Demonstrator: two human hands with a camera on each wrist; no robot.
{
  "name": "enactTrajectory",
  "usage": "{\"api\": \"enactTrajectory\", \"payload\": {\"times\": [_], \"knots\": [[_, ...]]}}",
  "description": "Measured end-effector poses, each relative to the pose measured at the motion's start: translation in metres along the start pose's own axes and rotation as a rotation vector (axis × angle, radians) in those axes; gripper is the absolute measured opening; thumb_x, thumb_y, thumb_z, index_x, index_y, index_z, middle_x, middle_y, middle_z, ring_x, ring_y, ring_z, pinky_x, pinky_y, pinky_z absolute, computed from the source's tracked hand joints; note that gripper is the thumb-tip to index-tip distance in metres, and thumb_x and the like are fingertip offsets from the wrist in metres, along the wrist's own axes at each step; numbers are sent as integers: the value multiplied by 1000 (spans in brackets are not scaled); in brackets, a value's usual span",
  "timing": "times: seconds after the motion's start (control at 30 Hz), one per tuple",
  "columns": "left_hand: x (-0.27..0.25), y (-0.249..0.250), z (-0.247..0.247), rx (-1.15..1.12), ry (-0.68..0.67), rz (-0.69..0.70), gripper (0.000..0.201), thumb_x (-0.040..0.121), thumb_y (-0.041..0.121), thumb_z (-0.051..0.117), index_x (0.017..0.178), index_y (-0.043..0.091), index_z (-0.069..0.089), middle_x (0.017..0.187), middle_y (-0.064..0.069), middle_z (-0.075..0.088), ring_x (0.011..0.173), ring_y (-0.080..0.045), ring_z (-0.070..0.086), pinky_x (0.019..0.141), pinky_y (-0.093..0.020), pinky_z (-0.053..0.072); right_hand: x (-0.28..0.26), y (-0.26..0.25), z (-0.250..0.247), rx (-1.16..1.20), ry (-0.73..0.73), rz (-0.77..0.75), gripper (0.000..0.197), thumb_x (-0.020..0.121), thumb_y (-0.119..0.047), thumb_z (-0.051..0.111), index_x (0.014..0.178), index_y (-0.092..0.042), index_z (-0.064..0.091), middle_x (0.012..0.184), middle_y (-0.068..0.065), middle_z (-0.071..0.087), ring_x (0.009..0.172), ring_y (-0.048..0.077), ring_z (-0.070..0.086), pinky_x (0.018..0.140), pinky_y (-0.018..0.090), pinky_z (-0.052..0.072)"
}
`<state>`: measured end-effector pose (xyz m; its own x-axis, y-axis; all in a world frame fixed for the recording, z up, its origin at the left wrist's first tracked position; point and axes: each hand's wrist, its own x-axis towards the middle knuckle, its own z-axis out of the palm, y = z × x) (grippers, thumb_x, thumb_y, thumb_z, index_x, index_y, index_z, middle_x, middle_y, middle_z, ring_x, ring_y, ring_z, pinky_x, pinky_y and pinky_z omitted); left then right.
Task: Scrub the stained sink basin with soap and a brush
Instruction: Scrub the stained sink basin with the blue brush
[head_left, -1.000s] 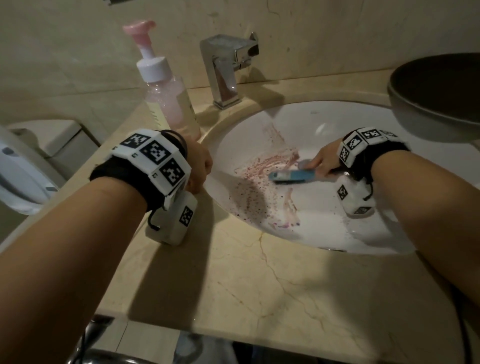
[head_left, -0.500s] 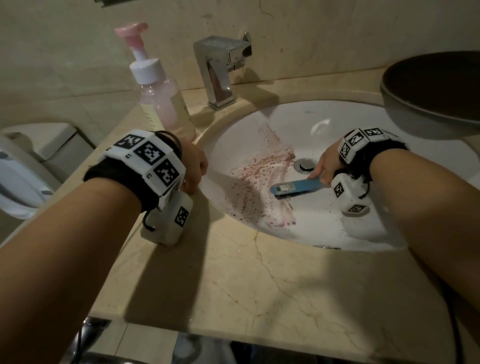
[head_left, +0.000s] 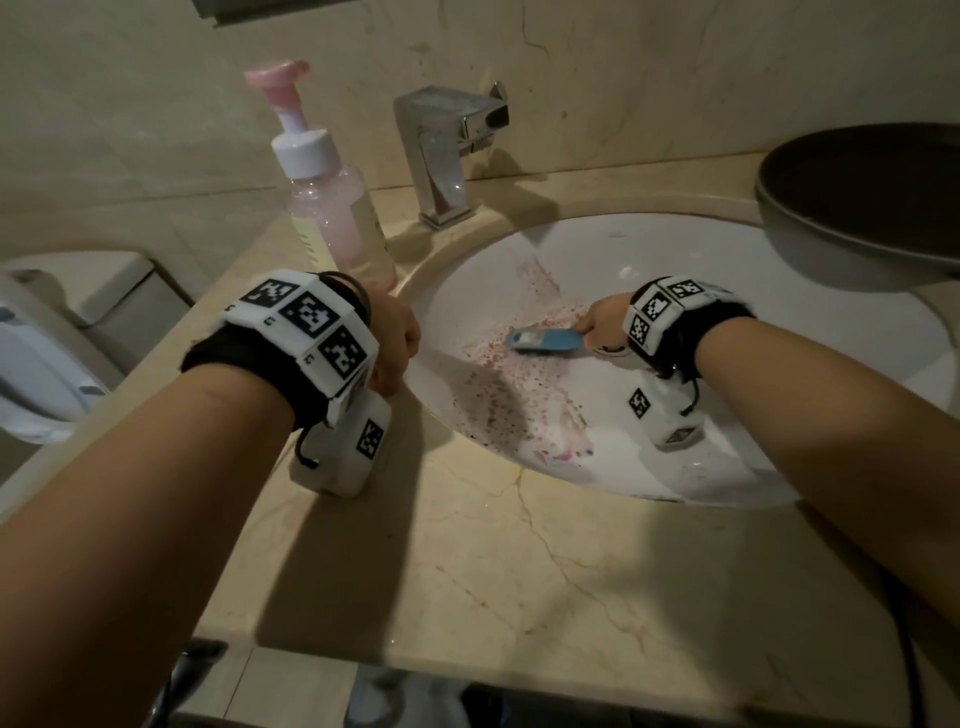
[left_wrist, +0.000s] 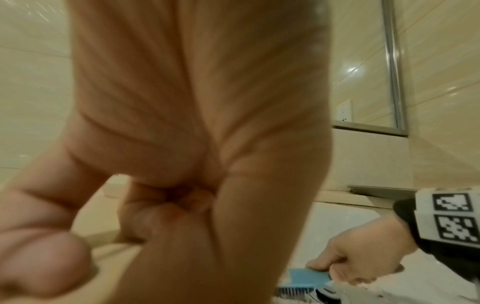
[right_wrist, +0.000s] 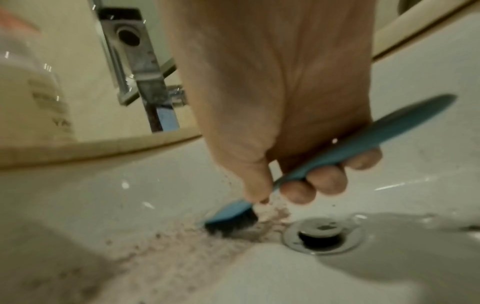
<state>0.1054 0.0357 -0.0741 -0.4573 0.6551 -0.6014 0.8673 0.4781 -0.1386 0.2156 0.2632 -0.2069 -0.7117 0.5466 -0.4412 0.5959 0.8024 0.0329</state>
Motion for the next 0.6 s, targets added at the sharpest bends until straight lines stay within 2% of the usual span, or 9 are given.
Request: {"api": "enactTrajectory", "payload": {"times": [0.07,0.1,0.17,0.23,0.27,0.33,0.4,0.47,0.6], "knots": [[1,-1,0,19,4,-3,23,81,-3,58,76,11,41,59,0,40,42,-9,38,30,-9,28,28,21,7,-70,20,35,52,79,-48,43,123,-26,58,95,2,68,82,26,65,86,38,54],[1,-1,0,30,6,-5,20,81,-2,58,80,10,42,59,0,40,45,-10,38,31,-9,28,20,21,4,-71,-4,42,51,80,-48,44,123,-23,59,94,1,67,82,25,64,87,36,53],[3,-2,1,45,5,1,20,81,0,58,84,11,42,61,0,40,46,-10,38,34,-10,29,-10,11,-6,84,-140,-37,38,93,-29,50,129,-17,56,87,-2,63,77,17,58,79,26,48],[4,-4,0,37,-4,16,21,82,-1,58,80,12,41,62,0,40,44,-9,40,35,-11,30,-28,3,-9,195,-340,-134,36,94,-12,52,129,-20,55,68,-10,63,62,5,54,67,20,41],[4,-4,0,33,-7,24,23,82,-2,57,76,12,40,61,0,40,41,-9,41,33,-11,31,-29,-1,-11,176,-350,-174,36,93,-10,52,128,-19,56,66,-11,66,59,3,56,67,21,42],[5,-5,0,42,-4,35,24,82,-1,57,74,13,39,61,0,40,41,-8,41,30,-9,29,-22,-20,-11,103,-152,-227,40,95,-16,49,135,-18,52,96,2,72,82,13,63,81,32,48],[6,-6,0,50,-4,40,19,82,-1,57,80,10,41,61,-1,39,38,-6,39,29,-7,26,-13,-32,-13,60,114,-229,39,98,-25,44,136,-21,50,124,8,61,107,25,59,93,35,45],[8,-6,0,32,-24,38,17,82,-2,56,86,7,43,62,-3,38,27,-2,37,29,-7,26,-10,-31,-15,32,243,-191,35,97,-30,42,131,-24,52,125,9,60,107,29,59,90,34,47],[7,-4,-1,59,-10,13,15,84,1,57,92,8,45,65,-2,41,27,-1,42,29,-7,28,-4,-2,-6,-119,230,1,37,85,-31,57,120,-21,54,102,7,64,80,26,58,70,29,46]]}}
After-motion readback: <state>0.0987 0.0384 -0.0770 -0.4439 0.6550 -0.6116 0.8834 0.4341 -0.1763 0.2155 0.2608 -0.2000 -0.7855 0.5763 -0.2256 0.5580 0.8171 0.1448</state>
